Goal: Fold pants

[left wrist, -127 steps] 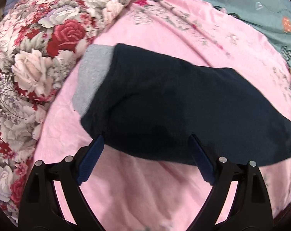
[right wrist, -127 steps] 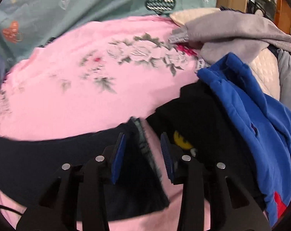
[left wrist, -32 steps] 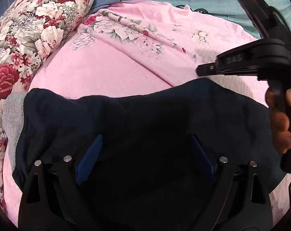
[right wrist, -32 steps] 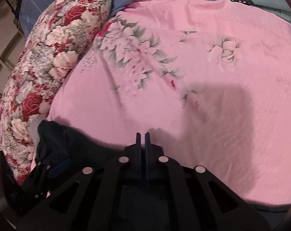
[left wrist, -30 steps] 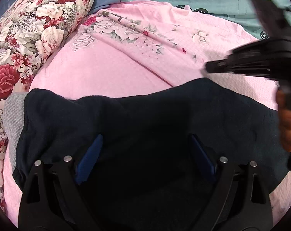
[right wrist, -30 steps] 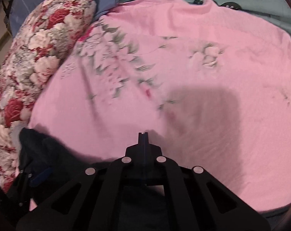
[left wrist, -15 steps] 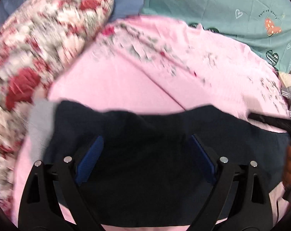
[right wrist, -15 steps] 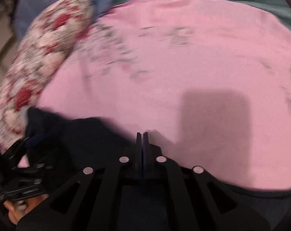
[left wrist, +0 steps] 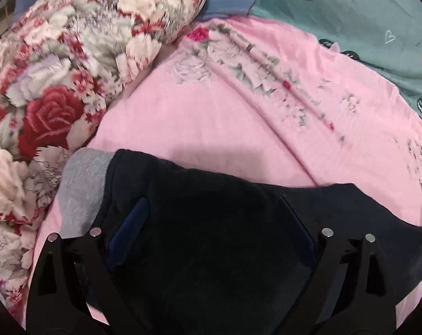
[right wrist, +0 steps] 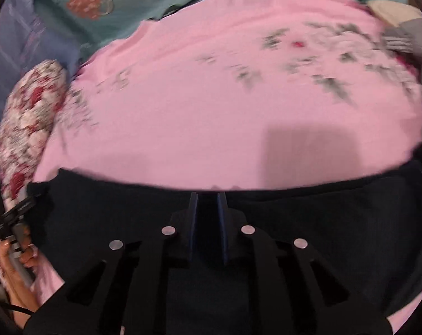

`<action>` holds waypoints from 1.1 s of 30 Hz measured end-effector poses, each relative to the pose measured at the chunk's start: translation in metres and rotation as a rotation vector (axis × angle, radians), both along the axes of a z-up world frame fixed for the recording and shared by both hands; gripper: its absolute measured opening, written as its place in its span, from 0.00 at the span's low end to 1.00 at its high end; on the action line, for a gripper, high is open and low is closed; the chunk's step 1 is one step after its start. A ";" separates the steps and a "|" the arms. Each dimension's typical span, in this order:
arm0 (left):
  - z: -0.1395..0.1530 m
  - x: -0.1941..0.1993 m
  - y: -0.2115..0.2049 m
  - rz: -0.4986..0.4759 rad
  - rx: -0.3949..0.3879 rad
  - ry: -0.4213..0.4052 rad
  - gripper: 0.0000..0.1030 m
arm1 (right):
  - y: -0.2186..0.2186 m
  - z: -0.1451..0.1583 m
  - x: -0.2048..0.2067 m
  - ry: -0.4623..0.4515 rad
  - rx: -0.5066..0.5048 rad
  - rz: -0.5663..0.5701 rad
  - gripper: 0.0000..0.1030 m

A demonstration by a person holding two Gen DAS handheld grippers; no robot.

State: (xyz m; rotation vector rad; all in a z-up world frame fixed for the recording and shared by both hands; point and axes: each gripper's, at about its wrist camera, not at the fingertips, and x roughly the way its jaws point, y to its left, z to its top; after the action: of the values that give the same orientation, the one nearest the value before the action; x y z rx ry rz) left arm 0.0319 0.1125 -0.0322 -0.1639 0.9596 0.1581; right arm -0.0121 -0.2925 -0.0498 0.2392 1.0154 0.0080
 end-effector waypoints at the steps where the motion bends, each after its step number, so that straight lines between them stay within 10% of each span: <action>1: 0.003 -0.004 -0.006 -0.023 0.044 -0.012 0.92 | -0.015 0.006 -0.006 -0.013 -0.042 -0.074 0.20; 5: -0.016 0.004 0.005 0.079 0.190 0.043 0.92 | -0.025 0.009 -0.021 -0.043 0.185 0.019 0.31; 11: -0.005 -0.011 0.003 0.085 0.167 0.035 0.92 | -0.071 -0.009 -0.021 -0.020 0.309 -0.050 0.34; 15: 0.022 -0.036 -0.024 -0.022 0.016 -0.053 0.92 | -0.107 0.027 -0.057 -0.125 0.079 -0.253 0.41; 22: -0.015 -0.046 -0.059 -0.126 -0.074 0.090 0.93 | -0.129 0.052 -0.152 -0.143 0.103 -0.239 0.66; 27: -0.024 -0.048 -0.070 -0.132 0.008 0.115 0.93 | -0.146 0.016 -0.159 -0.069 0.180 -0.308 0.68; 33: -0.018 -0.052 -0.058 -0.101 -0.082 0.116 0.93 | -0.145 0.004 -0.151 -0.065 0.311 -0.336 0.67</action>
State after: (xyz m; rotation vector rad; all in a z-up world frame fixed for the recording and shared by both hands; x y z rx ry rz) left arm -0.0203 0.0546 -0.0500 -0.1829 1.0888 0.0359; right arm -0.1633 -0.4372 -0.0461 0.6881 0.8965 -0.1316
